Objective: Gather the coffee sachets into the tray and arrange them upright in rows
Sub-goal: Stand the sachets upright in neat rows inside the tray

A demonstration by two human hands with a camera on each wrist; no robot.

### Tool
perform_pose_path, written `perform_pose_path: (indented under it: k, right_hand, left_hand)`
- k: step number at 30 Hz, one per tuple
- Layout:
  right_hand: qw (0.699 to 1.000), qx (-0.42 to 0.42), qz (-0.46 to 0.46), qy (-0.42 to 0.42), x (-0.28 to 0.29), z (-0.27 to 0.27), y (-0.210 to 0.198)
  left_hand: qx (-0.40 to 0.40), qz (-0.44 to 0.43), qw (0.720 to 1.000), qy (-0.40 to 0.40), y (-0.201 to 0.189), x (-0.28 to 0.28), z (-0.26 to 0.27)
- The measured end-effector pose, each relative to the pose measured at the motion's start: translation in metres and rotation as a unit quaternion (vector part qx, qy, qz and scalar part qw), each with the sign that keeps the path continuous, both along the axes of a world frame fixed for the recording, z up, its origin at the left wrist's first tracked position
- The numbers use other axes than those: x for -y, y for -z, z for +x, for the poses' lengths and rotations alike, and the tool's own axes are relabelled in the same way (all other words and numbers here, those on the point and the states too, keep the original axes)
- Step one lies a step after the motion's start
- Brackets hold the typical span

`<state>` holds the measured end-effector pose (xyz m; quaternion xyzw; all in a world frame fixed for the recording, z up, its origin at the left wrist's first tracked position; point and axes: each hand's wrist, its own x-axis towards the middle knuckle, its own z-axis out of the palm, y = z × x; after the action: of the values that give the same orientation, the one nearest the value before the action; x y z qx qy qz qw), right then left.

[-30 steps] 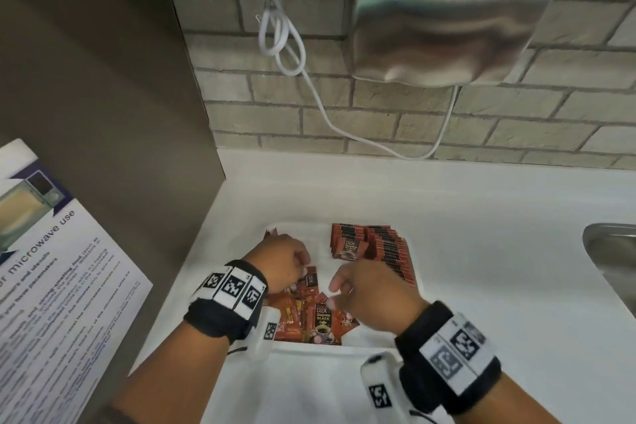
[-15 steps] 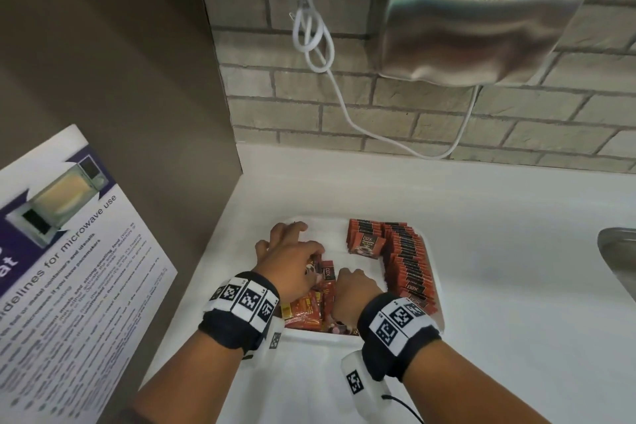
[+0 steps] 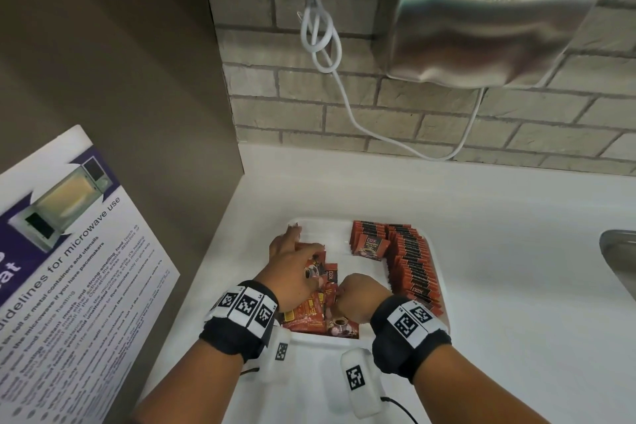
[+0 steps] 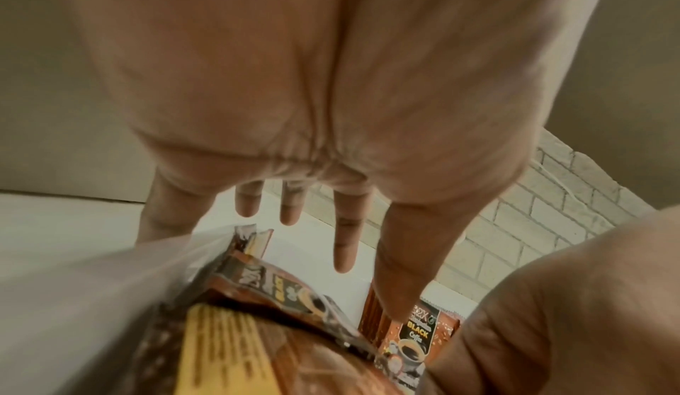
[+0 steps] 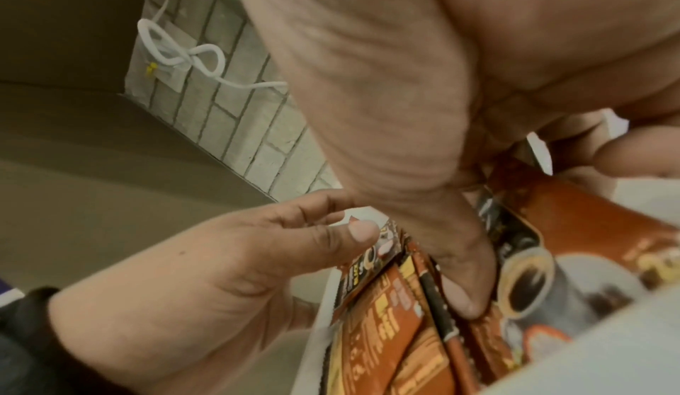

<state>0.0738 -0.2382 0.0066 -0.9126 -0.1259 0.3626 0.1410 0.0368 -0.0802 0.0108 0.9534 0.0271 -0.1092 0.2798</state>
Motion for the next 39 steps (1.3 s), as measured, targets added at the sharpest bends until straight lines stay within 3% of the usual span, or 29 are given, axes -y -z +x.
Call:
perform_pose_path:
  k: [9,14,18,23,28,32,35,37,39]
  right_hand:
    - [0.998,0.013,0.019,0.052,0.003,-0.002,-0.003]
    - [0.983,0.025,0.126,0.129,0.015,0.0,-0.009]
    - [0.982,0.045,0.134,0.128,0.02,0.002,-0.018]
    - [0.993,0.067,0.039,0.094,0.02,0.008,-0.027]
    - [0.991,0.087,0.06,0.085,0.029,0.013,-0.048]
    - [0.979,0.103,0.137,0.106,0.042,0.016,-0.077]
    - [0.96,0.072,0.24,0.122,0.047,0.017,-0.097]
    - [0.94,0.031,0.31,0.136,0.048,0.019,-0.102]
    - [0.914,-0.002,0.374,0.161,0.046,0.022,-0.101]
  left_hand:
    - [-0.019,-0.005,1.0,-0.002,-0.005,0.001,-0.001]
    - [-0.017,-0.005,1.0,-0.004,-0.004,0.001,-0.001]
    - [-0.015,-0.01,1.0,-0.005,-0.003,0.0,-0.001]
    - [-0.019,-0.009,1.0,-0.011,-0.007,0.002,-0.001]
    - [-0.01,-0.019,1.0,-0.018,-0.013,-0.001,-0.001]
    - [0.063,-0.075,0.994,-0.047,-0.027,-0.003,0.005]
    - [0.047,-0.26,0.96,-0.092,-0.04,0.003,0.013]
    - [-0.031,-0.443,0.889,-0.115,-0.046,0.013,0.017]
    - [-0.123,-0.587,0.791,-0.117,-0.052,0.024,0.018]
